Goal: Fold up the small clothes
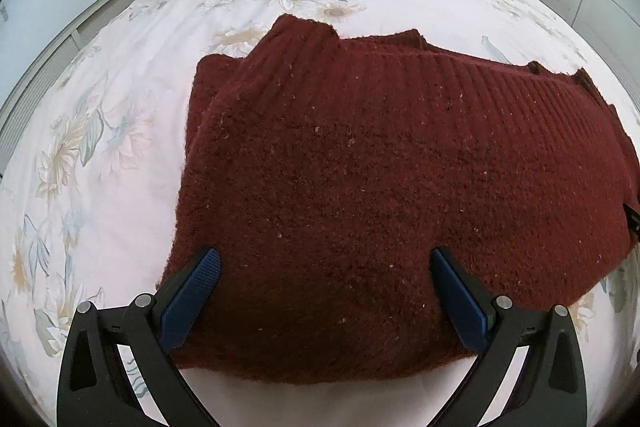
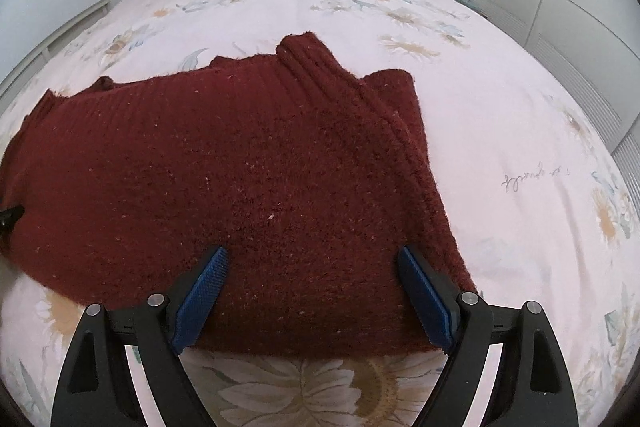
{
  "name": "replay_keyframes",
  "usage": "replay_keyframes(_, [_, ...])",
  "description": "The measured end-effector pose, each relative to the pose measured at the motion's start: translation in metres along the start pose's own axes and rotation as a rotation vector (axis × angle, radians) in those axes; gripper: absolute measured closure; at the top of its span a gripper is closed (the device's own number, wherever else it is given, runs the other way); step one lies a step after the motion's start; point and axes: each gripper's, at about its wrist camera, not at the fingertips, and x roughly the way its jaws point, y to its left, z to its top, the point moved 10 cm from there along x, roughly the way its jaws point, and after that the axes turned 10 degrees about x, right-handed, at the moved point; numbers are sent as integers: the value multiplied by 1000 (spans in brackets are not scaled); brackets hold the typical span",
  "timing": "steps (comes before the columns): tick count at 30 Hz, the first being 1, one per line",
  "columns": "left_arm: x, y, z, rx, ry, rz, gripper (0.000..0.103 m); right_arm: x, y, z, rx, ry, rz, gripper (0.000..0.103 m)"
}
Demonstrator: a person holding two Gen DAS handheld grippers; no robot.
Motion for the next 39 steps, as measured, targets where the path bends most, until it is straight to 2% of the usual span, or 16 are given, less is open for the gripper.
replay_keyframes(7, [-2, -4, -6, 0, 6, -17, 1, -1, 2, 1, -9, 36, -15, 15])
replay_keyframes(12, [-12, -3, 3, 19, 48, -71, 1, -15, 5, 6, -25, 63, -45, 15])
replay_keyframes(15, [-24, -1, 10, 35, 44, -83, 1, -25, 9, 4, -44, 74, -52, 15])
replay_keyframes(18, [-37, 15, 16, -23, 40, -110, 1, -36, 12, 3, -43, 71, -37, 15])
replay_keyframes(22, [-46, 51, 20, -116, 35, -95, 1, -50, 11, 2, -39, 66, -27, 15])
replay_keyframes(25, [-36, 79, 12, -189, 81, -106, 1, -57, 6, 0, -47, 63, -39, 15])
replay_keyframes(30, [-8, 102, -6, -317, 158, -192, 1, -63, -5, -2, -40, 69, -56, 15])
replay_keyframes(33, [12, 100, -13, -385, 208, -265, 1, -69, -14, -1, -25, 59, -66, 15])
replay_keyframes(37, [16, 91, -9, -330, 210, -254, 1, -71, -28, -3, 1, 62, -81, 15])
replay_keyframes(39, [19, 83, -3, -321, 212, -277, 1, -71, -33, -5, 3, 66, -91, 15])
